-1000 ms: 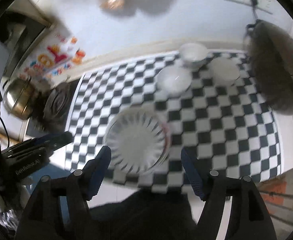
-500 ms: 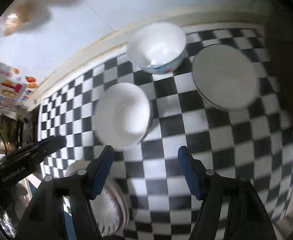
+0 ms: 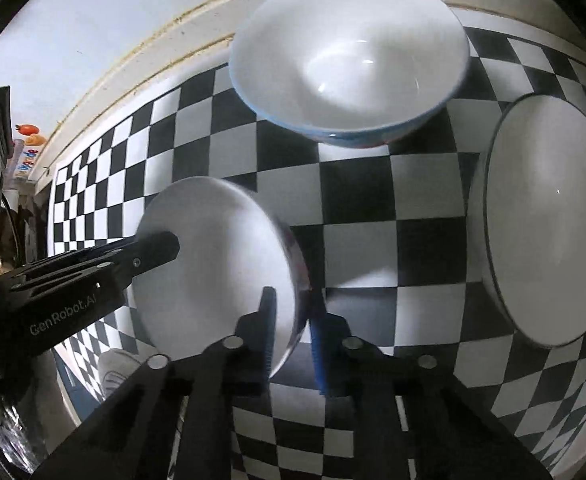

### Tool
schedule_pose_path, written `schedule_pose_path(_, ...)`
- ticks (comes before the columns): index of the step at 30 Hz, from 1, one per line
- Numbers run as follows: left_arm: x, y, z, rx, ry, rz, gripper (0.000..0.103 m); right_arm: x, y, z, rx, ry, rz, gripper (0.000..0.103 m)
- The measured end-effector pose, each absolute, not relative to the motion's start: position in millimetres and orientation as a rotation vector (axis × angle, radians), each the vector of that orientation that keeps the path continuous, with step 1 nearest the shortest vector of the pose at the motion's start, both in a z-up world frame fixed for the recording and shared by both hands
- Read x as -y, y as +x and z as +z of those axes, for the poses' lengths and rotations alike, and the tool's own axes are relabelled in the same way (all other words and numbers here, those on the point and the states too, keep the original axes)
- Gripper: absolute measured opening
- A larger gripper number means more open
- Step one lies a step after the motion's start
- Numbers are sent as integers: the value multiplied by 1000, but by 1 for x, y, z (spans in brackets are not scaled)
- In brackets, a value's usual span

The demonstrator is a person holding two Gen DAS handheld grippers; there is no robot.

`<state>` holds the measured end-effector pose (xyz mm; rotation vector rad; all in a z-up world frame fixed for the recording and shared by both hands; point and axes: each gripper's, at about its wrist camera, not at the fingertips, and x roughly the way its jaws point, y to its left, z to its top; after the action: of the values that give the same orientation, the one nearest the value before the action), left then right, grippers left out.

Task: Organize plates and bowls
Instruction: 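Close both grippers on the rim of the plain white bowl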

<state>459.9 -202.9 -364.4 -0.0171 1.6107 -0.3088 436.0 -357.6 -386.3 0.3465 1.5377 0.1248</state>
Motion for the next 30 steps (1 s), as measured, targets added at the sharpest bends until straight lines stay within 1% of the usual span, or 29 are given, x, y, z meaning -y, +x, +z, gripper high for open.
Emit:
schedule_pose_path(1, 204, 458, -365, -1615, -20, -315, 14, 359, 437, -387, -1541, 349, 127, 13)
schedule_pose_path(7, 215, 444, -357, -1600, 20, -343, 14, 363, 435, -387, -1547, 329, 127, 10)
schedule_pose_path(14, 220, 419, -332, -1583, 14, -378, 14, 370, 418, -374, -1546, 340, 128, 8)
schedule_pose_path(24, 231, 369, -298, -1564, 27, -461, 14, 387, 364, -334, -1528, 333, 106, 8)
schedule_pose_path(30, 244, 328, -294, -1576, 66, -507, 14, 400, 317, -327, -1551, 374, 93, 8)
